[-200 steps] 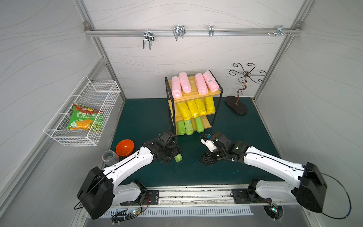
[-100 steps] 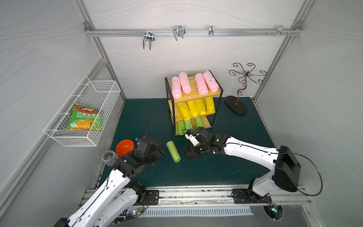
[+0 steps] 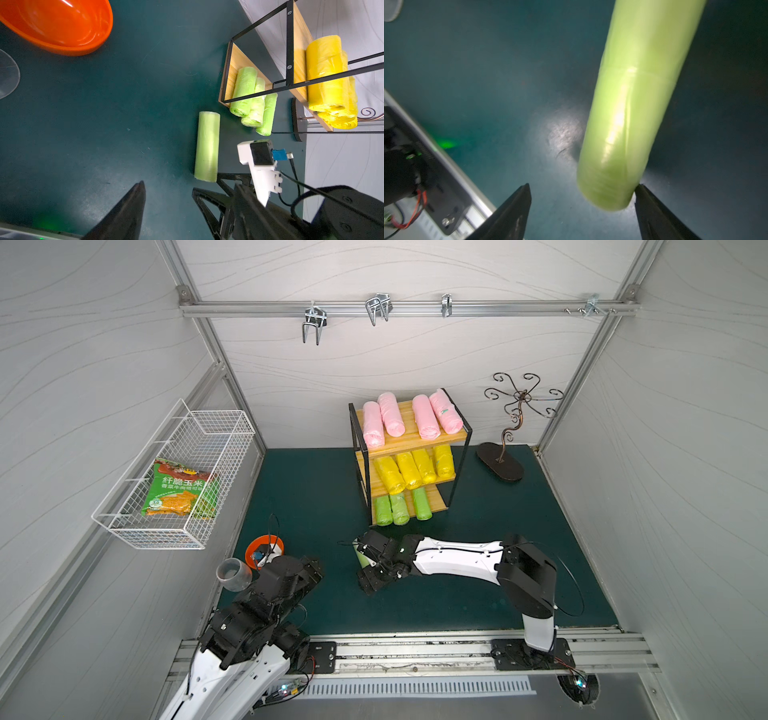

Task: Sort the rolls of trash bags by color and place them on the shelf
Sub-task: Pick up the roll of trash bags from the center of the board.

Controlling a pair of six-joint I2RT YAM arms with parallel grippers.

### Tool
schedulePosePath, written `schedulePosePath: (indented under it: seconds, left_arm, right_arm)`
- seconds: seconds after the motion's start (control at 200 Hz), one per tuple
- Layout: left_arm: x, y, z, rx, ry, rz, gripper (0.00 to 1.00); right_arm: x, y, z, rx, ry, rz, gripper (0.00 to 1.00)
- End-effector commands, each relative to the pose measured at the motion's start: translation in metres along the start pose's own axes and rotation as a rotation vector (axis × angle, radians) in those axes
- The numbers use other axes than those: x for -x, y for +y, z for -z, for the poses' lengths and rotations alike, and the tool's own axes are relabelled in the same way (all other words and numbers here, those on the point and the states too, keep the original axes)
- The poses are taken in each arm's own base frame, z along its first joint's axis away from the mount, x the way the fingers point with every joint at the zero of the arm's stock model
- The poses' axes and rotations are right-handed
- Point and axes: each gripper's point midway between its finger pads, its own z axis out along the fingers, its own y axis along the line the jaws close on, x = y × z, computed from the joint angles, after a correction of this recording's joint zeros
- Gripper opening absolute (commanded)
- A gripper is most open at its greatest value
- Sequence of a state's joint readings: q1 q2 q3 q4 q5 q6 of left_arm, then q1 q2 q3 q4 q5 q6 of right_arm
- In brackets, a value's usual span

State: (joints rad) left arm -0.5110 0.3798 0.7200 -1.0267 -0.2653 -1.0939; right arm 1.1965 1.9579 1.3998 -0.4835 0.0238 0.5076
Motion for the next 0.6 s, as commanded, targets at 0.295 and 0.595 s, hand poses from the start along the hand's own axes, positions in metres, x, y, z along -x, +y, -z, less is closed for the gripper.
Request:
schedulePosePath:
  seconds: [0.295, 0.595]
  left_arm:
    - [0.003, 0.017, 0.004, -0.004, -0.057, 0.042, 0.70]
    - [0.003, 0.021, 0.004, 0.013, -0.062, 0.035, 0.69]
  right_arm:
    - [0.014, -0.028, -0.013, -0.170, 0.017, 0.014, 0.80]
    - [0.011, -0.043, -0.030, -0.181, 0.051, 0.003, 0.72]
